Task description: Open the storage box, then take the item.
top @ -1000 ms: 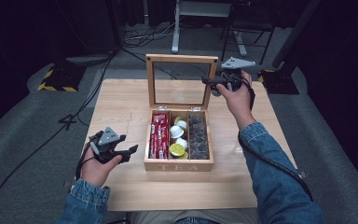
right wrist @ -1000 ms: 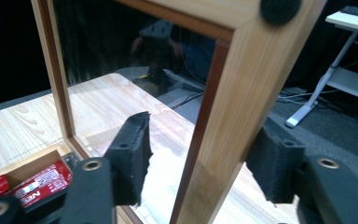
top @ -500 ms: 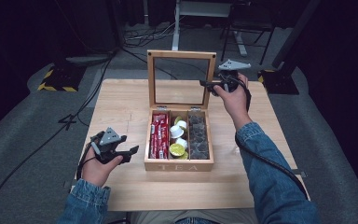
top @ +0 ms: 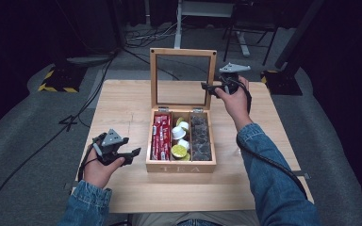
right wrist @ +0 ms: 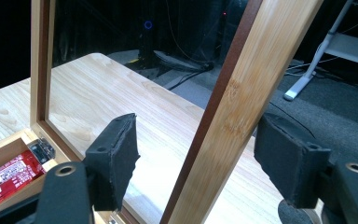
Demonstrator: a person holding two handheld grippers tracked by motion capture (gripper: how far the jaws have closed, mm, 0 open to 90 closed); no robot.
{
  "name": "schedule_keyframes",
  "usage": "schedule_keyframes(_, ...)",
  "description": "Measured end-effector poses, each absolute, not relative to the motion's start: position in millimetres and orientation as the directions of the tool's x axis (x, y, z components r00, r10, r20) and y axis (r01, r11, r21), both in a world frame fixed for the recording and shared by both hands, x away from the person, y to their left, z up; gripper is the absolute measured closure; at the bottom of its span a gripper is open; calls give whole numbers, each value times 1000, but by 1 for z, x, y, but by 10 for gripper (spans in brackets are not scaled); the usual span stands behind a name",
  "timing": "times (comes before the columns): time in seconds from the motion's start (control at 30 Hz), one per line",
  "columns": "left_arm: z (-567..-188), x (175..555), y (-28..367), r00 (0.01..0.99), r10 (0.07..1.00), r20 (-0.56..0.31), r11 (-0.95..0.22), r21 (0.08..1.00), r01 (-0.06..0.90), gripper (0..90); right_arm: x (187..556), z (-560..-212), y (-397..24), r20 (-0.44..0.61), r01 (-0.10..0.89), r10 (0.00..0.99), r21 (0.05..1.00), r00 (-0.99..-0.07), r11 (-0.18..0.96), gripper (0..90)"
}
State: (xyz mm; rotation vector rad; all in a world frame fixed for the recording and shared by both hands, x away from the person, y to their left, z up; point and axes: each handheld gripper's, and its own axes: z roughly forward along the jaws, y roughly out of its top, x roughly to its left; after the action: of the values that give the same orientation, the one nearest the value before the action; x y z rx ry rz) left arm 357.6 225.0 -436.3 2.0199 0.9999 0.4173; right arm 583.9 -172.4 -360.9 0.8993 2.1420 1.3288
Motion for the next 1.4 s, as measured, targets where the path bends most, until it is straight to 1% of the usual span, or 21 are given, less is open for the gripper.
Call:
schedule_keyframes(0.23,-436,357,226,628,775,-61,-346,792,504,351,582,-359,-175,-26,310,739,898,-673,313,294)
schedule_keyframes(0.53,-435,357,226,632,773,-62,-347,792,502,350,572,-350,-183,-30,298,733,902,-680,313,283)
schedule_keyframes(0.63,-435,357,227,633,772,-66,-345,792,504,352,563,-343,-186,-21,303,724,899,-690,315,284)
schedule_keyframes(0.8,-433,359,222,645,761,-63,-360,787,502,353,541,-326,-194,-20,300,693,892,-720,337,310)
schedule_keyframes(1.0,-432,359,216,659,749,-69,-367,784,500,348,513,-317,-201,-13,289,657,891,-754,350,317)
schedule_keyframes(1.13,-432,356,217,664,745,-71,-372,781,501,335,500,-318,-202,-4,289,639,890,-769,353,305)
schedule_keyframes(1.17,-432,354,218,661,746,-80,-369,777,510,325,491,-322,-202,1,290,624,886,-781,362,300)
schedule_keyframes(1.3,-434,351,220,661,747,-69,-377,775,507,316,478,-331,-198,8,292,602,880,-799,376,296)
schedule_keyframes(1.4,-440,348,224,645,760,-80,-373,759,533,312,473,-338,-194,18,310,594,866,-804,393,302)
